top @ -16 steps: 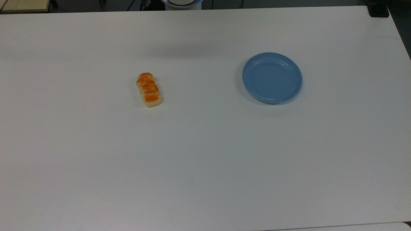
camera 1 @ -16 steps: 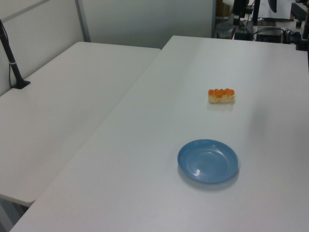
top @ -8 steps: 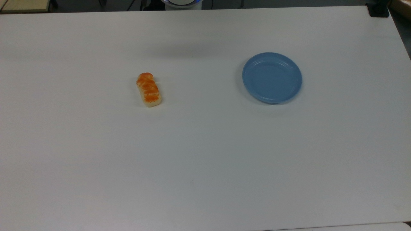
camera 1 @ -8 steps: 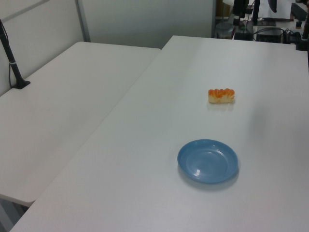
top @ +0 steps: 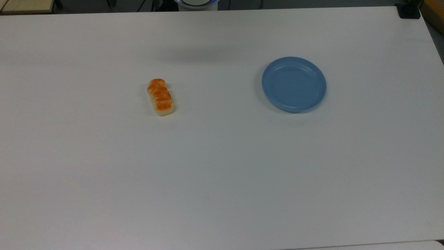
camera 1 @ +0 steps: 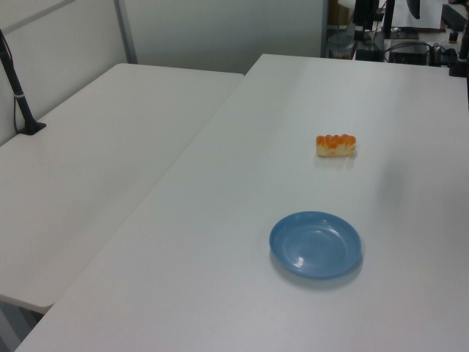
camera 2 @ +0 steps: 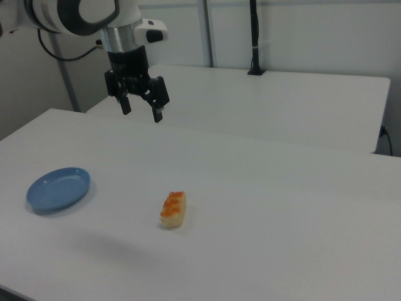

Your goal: Put the bread on a plate

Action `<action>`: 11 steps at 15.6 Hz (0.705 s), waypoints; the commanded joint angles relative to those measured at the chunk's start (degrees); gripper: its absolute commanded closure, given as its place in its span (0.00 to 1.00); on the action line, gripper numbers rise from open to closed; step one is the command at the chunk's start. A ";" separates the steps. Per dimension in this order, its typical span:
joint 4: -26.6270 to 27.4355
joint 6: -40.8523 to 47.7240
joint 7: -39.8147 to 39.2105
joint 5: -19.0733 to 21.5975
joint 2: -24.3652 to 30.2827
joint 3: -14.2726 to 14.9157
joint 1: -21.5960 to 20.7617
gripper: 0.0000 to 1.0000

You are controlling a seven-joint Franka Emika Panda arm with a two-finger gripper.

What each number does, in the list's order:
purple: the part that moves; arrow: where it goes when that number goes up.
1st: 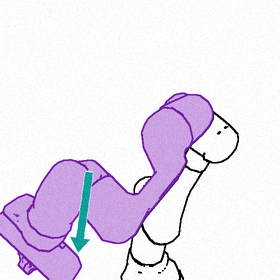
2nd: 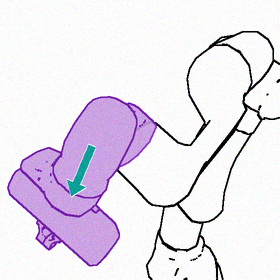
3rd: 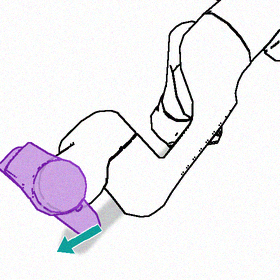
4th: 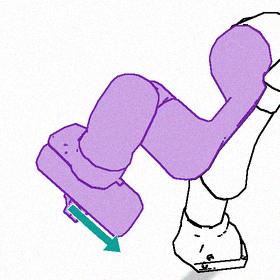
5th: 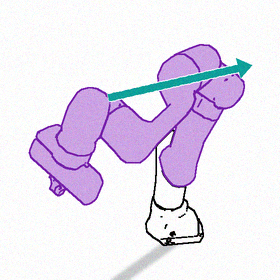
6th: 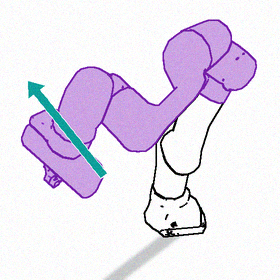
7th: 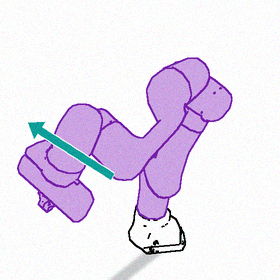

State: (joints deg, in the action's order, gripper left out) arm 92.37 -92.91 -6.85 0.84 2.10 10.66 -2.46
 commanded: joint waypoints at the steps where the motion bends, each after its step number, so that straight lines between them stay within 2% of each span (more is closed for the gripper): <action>1: 1.59 -1.57 0.88 -0.66 1.15 0.41 -0.97 0.00; 11: 1.59 -1.22 0.44 -0.66 1.06 0.41 -1.15 0.00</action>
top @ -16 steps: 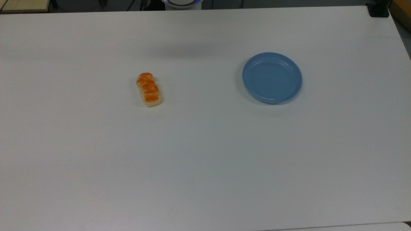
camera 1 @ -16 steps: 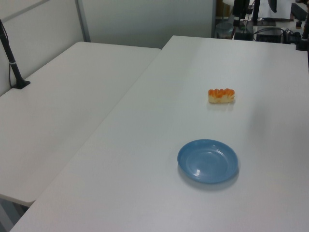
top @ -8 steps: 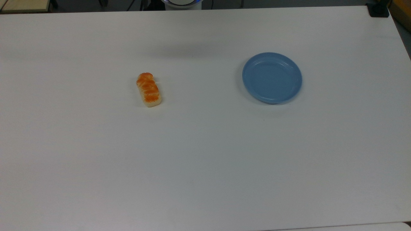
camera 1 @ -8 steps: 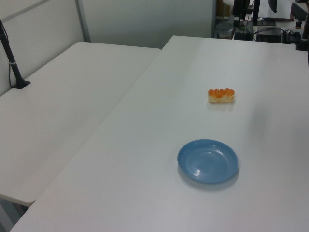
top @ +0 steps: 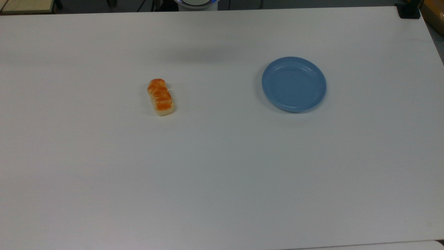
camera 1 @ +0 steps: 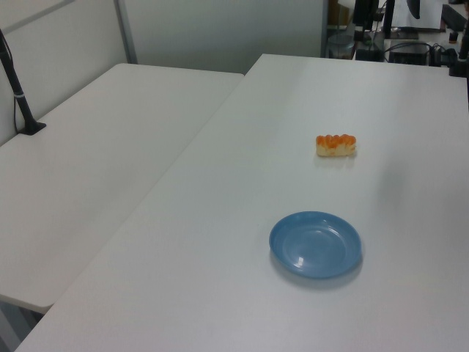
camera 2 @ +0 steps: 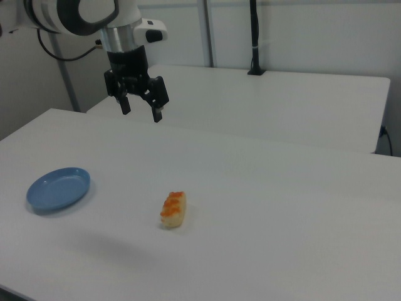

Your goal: Put the bread on a plate

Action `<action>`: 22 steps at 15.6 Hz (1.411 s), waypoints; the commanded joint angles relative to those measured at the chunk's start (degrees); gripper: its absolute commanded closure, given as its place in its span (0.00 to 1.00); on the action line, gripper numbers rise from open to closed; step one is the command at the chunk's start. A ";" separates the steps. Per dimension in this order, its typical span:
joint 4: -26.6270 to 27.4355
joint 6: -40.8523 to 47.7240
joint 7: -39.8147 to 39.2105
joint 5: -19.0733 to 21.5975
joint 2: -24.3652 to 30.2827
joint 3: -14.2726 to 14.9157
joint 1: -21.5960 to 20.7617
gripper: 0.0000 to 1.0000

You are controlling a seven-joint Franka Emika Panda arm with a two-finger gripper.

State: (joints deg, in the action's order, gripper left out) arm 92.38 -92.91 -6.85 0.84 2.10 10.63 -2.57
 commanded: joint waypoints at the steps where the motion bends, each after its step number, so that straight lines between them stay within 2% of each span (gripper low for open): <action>1: 1.66 -1.22 0.44 -0.66 0.97 0.44 -1.12 0.00; 11: 1.92 -2.10 -2.54 -0.14 0.88 0.36 -0.59 0.00; 15: 6.48 -2.88 -5.27 -0.22 0.80 0.36 -0.86 0.00; 17: 9.29 -7.70 -7.89 -0.13 0.88 0.36 -0.94 0.00; 20: 10.89 -11.41 -10.46 0.65 -1.92 0.01 -0.94 0.00; 22: 11.41 -12.98 -10.55 2.67 -4.03 -1.22 -0.86 0.00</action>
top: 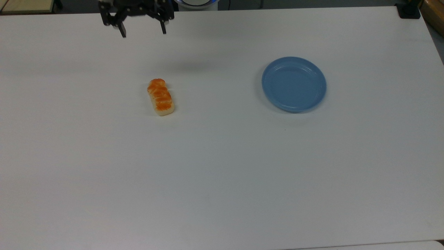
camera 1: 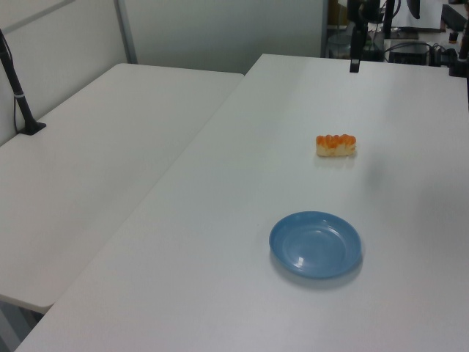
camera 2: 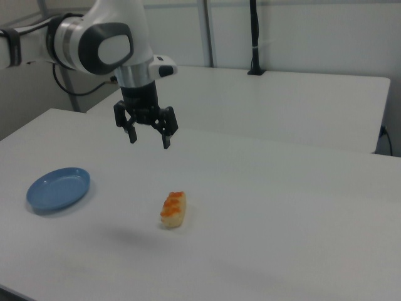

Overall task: Put the bread on a plate
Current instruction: 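Move the open gripper over the bread roll and lower it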

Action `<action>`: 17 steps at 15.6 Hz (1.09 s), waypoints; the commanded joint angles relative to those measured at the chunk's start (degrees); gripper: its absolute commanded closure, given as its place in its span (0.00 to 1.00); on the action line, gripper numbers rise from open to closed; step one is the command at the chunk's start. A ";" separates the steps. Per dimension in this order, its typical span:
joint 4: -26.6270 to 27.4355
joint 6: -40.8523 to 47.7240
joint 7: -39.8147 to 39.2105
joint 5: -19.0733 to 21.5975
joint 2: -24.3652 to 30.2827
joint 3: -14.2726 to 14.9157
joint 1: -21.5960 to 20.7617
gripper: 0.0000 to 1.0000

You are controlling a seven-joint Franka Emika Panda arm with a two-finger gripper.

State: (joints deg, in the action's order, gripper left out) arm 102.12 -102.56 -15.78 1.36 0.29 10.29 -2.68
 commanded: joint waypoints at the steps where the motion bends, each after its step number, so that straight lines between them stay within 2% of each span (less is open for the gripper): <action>1: 2.29 -5.44 -1.54 2.59 -3.01 -1.15 -0.74 0.00; 5: 7.29 -14.75 -0.92 3.29 -5.56 -1.94 -0.92 0.00; 10: 16.70 -25.75 -1.54 2.68 -5.04 -2.73 -0.92 0.00; 17: 17.24 -27.77 -2.15 2.33 -8.11 -2.73 0.13 0.00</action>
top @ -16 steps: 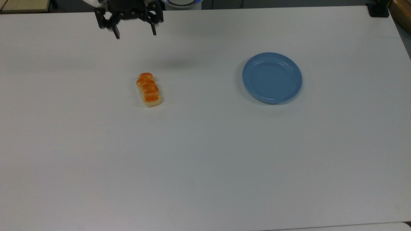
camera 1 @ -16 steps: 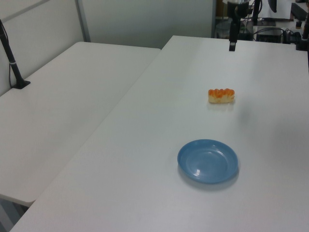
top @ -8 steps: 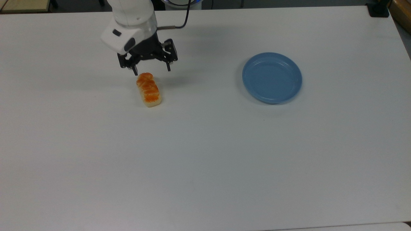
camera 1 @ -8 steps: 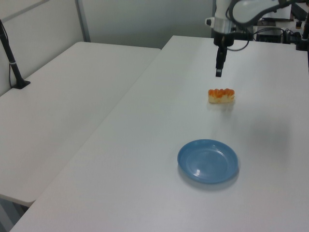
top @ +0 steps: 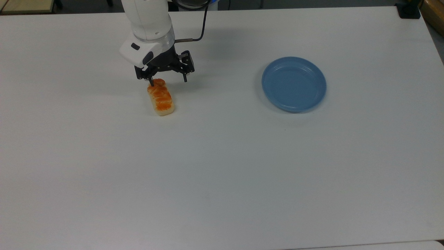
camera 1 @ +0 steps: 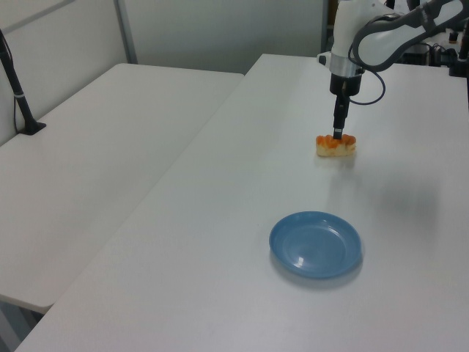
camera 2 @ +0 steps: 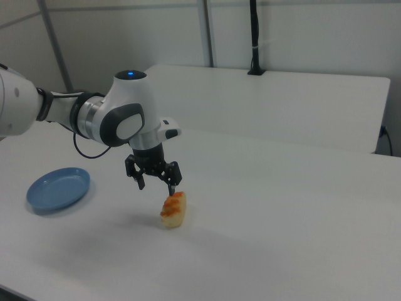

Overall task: Put the bread on a plate
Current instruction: 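Close the gripper around the orange-topped bread roll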

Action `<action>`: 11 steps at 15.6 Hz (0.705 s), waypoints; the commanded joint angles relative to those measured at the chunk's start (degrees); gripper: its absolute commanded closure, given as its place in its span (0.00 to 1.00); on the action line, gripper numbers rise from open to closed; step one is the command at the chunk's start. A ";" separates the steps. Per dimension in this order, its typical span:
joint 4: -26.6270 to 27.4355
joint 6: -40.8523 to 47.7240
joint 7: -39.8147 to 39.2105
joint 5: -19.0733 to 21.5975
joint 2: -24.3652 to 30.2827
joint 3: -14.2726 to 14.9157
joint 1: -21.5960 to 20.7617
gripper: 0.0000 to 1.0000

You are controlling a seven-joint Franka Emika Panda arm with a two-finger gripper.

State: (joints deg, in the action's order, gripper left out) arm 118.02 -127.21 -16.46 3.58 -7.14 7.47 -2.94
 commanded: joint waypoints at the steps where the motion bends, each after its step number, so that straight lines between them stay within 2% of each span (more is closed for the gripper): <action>1: 1.33 -4.95 -1.38 0.11 -1.90 0.09 0.65 0.00; 9: 1.33 -10.42 -1.38 -0.24 -6.04 0.09 1.71 0.00; 11: 1.33 -10.51 -1.38 -0.24 -6.31 0.09 1.71 0.08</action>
State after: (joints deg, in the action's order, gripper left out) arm 118.62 -136.07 -16.64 3.54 -13.44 7.52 -1.46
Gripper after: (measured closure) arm 0.018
